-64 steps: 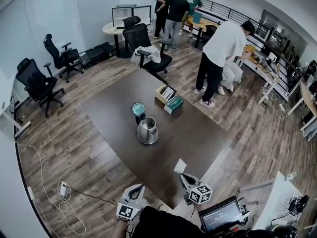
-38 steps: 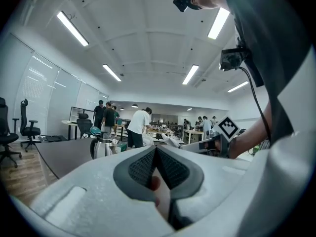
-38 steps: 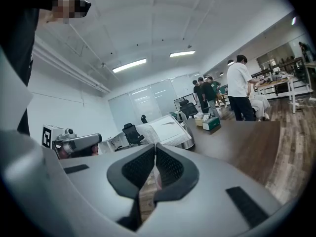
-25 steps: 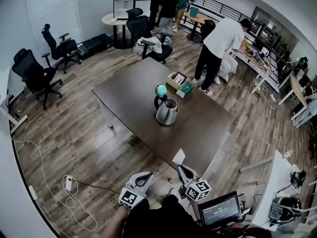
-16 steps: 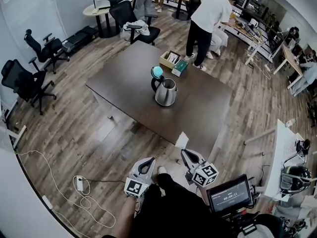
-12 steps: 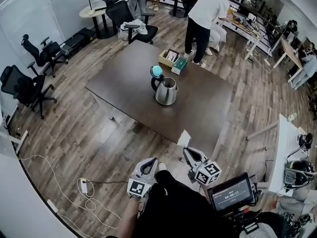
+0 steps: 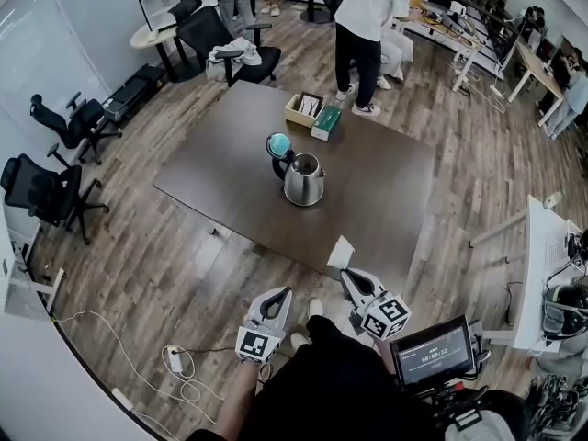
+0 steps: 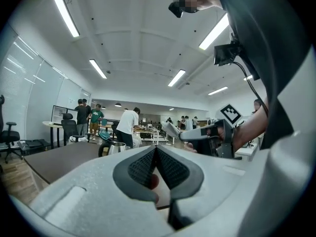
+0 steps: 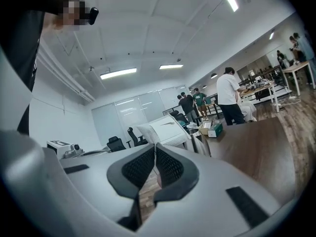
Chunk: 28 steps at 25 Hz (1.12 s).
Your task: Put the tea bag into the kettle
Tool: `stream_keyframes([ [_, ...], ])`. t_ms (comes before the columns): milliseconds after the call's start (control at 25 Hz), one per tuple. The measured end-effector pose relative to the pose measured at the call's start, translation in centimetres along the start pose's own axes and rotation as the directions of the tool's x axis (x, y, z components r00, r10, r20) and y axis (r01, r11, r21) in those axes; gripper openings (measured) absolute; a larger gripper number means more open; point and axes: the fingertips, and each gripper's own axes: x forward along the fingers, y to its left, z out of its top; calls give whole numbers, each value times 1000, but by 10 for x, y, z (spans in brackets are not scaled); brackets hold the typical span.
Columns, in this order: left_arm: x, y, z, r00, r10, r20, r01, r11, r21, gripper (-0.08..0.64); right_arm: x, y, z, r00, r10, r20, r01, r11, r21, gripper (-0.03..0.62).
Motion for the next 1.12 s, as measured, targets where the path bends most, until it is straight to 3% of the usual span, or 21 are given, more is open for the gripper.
stream_keyframes([
  [320,74,38,24,999,-35,-7,36,999,32,0,39,-54,16,999,-31,22,31,999,17,17],
  [680,97,98,16,997,-76,-14,76,997,13,0,92,-64,25,996,-87,18,87,996,-2,17],
  [920,91,149,21,979,-204,-17,204,979,0,0,130,-41,32,977,-206,47,206,979,4,17],
  [1120,78,195,24,943,-333,-12,333,942,36,0,170,-6,30,954,-290,73,290,957,9,18],
])
